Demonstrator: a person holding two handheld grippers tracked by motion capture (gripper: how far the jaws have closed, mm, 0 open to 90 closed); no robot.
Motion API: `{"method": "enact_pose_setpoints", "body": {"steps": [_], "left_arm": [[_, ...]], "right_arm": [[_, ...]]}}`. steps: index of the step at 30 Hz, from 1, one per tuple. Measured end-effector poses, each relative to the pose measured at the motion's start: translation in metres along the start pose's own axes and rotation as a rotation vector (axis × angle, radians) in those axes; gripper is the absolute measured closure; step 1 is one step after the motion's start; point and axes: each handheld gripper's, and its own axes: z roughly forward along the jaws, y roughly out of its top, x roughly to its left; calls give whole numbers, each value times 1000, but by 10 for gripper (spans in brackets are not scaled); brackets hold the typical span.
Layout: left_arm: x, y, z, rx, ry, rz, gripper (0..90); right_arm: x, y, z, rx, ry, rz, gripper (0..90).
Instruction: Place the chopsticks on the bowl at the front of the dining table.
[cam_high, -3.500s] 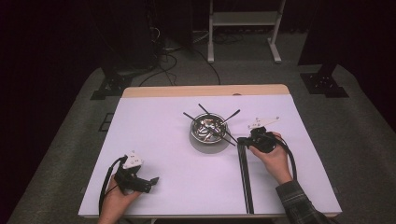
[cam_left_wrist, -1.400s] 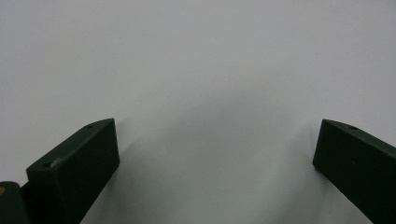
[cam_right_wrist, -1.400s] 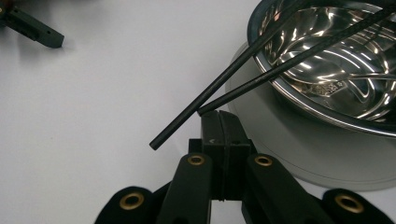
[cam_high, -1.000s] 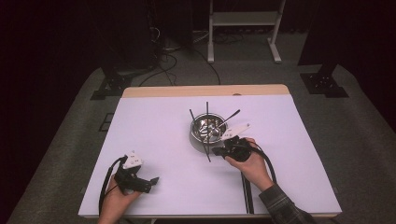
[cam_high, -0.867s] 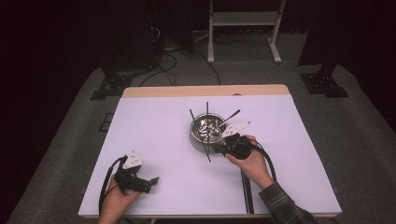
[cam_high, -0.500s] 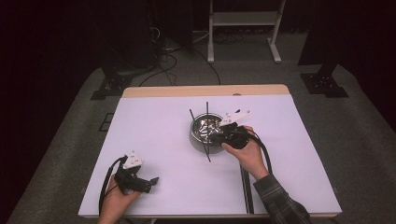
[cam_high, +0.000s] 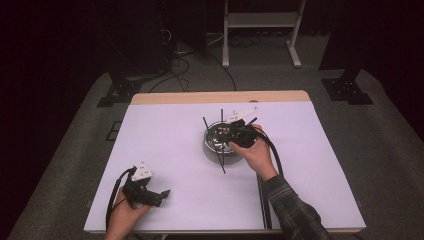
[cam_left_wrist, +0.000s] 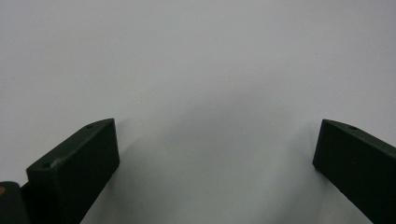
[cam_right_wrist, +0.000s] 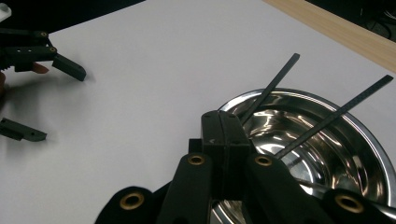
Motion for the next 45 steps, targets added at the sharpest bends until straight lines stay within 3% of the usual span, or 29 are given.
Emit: {"method": "enact_pose_setpoints", "body": {"steps": [23,45], "left_arm": [[0,0,0,-3,0,0,0],[0,0,0,-3,0,-1,0]], "right_arm": [[-13,9,50,68,14,32,897],[-23,2,49,99,-29,45,897]]}}
